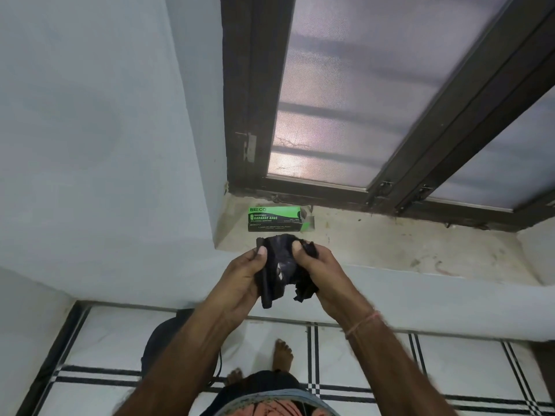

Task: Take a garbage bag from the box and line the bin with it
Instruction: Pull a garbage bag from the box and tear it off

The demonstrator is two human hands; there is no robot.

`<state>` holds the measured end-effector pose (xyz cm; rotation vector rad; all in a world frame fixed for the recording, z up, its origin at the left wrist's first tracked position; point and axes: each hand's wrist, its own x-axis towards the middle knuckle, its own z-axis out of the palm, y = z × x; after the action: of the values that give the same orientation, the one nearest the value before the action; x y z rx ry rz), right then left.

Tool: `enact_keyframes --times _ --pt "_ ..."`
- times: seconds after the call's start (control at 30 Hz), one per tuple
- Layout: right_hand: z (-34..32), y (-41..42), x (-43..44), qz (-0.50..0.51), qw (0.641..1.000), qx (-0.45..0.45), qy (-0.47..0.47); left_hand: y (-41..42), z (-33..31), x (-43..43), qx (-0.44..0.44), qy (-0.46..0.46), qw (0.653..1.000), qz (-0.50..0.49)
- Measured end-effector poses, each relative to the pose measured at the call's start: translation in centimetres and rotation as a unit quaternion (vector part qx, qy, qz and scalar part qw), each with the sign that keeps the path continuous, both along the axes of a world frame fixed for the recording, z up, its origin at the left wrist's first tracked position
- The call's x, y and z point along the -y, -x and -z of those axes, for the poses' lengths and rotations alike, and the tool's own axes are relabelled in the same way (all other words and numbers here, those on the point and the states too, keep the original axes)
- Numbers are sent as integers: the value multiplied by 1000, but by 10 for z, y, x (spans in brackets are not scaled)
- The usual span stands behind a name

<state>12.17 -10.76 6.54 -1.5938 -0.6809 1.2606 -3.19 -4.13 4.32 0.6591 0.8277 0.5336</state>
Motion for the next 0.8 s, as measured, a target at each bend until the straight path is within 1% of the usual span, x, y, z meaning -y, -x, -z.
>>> enact_keyframes --times 0.1,0.27,0.33,0.4,0.53,0.6,0.63,0.7,0.8 --pt "-3 3 1 -41 999 24 -5 1 -1 0 -10 -24 1000 3" --pt "-8 1 2 -25 997 73 16 3 2 0 -54 -87 995 13" --pt "-8 2 1 -32 998 52 18 1 1 1 -62 -99 993 18" --pt "-8 5 0 -41 999 5 19 -3 -3 2 -50 -83 995 19" --pt "-5 8 1 11 992 -123 8 -8 -10 4 27 4 1000 -6" --pt "-4 7 3 30 986 -167 0 -6 -11 4 65 29 997 -20" --pt "-5 8 3 30 985 -171 -1 -6 -11 5 77 31 996 -19" --pt "-5 8 5 24 988 -149 -2 -5 -9 5 75 22 997 -4" --pt "-7 3 7 13 995 -95 -25 -3 -8 4 -9 -52 998 45"
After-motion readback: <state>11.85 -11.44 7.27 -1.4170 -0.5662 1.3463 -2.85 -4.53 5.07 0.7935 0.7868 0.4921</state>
